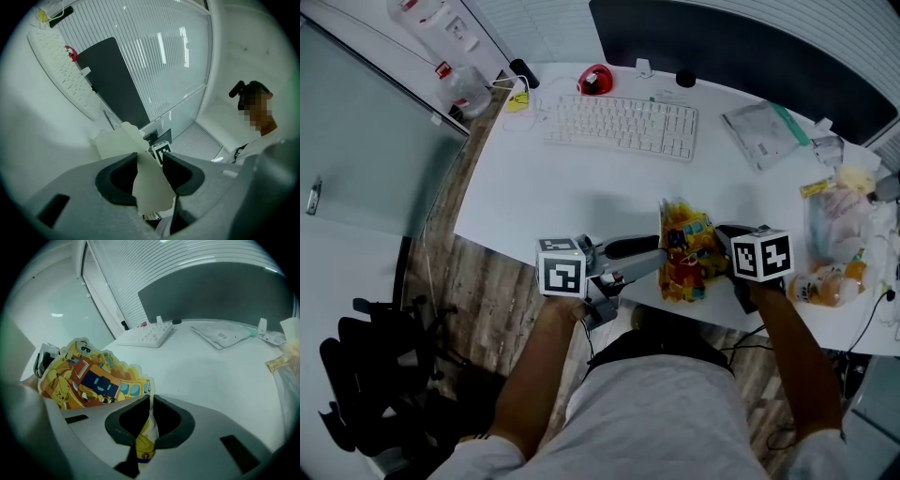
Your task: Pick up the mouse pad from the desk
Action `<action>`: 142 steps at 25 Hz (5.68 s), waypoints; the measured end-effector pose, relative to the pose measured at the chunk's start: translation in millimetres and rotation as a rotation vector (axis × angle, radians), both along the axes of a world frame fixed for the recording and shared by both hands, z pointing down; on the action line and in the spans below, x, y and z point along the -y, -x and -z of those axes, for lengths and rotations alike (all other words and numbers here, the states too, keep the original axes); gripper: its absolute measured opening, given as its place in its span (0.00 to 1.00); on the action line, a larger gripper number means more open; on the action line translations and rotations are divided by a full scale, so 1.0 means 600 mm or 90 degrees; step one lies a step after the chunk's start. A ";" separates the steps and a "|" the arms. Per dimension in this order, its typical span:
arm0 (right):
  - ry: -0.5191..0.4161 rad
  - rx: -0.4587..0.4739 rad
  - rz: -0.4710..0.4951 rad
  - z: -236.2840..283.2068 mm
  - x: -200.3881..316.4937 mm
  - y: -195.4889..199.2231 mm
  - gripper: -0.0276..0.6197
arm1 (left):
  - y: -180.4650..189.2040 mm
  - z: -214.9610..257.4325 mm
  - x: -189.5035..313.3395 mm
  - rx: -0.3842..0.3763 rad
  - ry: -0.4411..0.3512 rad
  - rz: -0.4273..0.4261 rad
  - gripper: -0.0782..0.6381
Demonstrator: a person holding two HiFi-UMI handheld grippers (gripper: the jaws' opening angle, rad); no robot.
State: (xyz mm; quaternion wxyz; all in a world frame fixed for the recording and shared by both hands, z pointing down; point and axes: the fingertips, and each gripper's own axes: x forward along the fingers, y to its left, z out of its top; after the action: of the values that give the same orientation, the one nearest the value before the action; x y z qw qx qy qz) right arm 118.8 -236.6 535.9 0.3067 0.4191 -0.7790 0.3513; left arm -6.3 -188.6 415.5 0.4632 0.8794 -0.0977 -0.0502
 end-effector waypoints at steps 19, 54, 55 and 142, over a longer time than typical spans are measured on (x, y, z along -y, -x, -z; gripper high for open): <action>-0.064 -0.096 0.052 0.005 0.000 0.006 0.09 | 0.067 -0.119 0.002 0.375 0.017 0.015 0.22; -0.204 0.282 0.179 0.146 -0.011 0.042 0.44 | 0.091 0.137 -0.002 0.098 -0.412 -0.055 0.14; -0.200 0.319 0.179 0.155 -0.012 0.047 0.44 | 0.093 0.148 -0.004 0.088 -0.419 -0.056 0.14; -0.665 0.295 0.073 0.539 -0.015 0.020 0.07 | 0.103 0.345 0.064 0.124 -0.591 0.382 0.14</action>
State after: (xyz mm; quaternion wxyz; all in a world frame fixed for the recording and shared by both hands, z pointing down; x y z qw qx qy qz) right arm 106.9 -227.7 212.4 -0.1015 0.3842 -0.9175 -0.0142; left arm -68.3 -226.9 208.5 -0.0182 0.9252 -0.3539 -0.1360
